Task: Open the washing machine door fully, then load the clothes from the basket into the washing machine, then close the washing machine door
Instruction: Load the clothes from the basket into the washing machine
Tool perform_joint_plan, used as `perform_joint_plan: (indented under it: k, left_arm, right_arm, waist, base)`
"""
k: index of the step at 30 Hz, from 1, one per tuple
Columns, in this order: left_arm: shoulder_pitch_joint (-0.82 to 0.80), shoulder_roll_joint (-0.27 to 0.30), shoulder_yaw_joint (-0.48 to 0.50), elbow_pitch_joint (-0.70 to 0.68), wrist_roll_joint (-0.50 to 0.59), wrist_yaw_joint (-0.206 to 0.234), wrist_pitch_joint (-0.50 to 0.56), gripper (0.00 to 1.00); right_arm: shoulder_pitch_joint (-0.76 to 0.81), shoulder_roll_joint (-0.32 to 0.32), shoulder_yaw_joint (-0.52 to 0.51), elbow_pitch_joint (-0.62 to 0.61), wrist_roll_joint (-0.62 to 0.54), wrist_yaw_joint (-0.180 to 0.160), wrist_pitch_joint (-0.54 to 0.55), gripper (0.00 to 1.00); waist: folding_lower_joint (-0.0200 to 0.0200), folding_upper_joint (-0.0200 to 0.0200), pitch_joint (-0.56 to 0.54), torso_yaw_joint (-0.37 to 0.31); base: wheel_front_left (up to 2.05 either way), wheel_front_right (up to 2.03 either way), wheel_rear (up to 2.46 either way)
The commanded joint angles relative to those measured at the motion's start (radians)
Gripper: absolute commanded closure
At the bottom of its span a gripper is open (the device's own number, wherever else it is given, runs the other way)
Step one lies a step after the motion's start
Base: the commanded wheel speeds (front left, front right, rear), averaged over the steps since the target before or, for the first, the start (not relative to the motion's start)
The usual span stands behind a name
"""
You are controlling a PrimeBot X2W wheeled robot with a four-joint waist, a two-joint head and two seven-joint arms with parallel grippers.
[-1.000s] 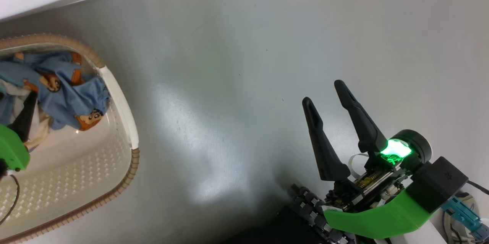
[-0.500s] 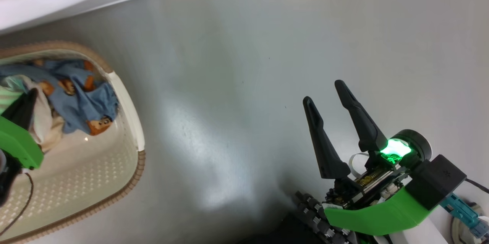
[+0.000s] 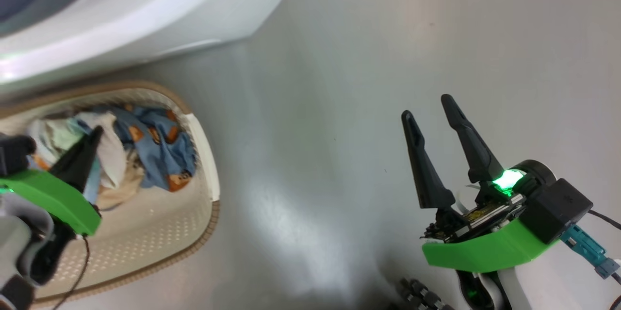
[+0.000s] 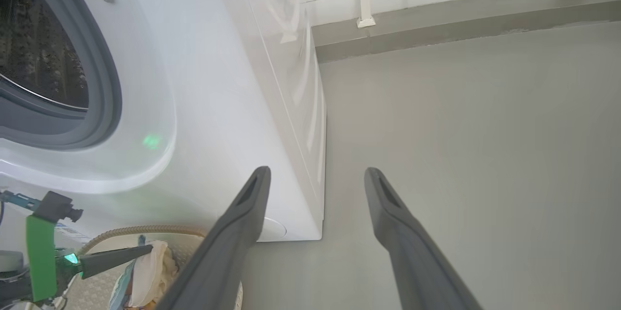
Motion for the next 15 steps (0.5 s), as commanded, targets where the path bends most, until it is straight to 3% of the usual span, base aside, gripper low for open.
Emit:
perform_joint_plan:
  k: [1,15]
  left_arm:
    - [0.051,0.027,0.064,-0.039,0.029,0.001,-0.009,1.00]
    - [0.265,-0.054,0.285,-0.194,0.145,0.001,-0.009,1.00]
  right_arm:
    - [0.007,-0.008,0.007,-0.004,0.001,0.005,-0.008,0.00]
    - [0.013,-0.008,-0.046,0.123,-0.003,0.005,-0.008,0.00]
  waist:
    - [0.0000,0.0000,-0.100,0.058]
    - [0.0000,0.0000,-0.344,0.132]
  base:
    - [0.00,0.00,0.00]
    - [0.00,0.00,0.00]
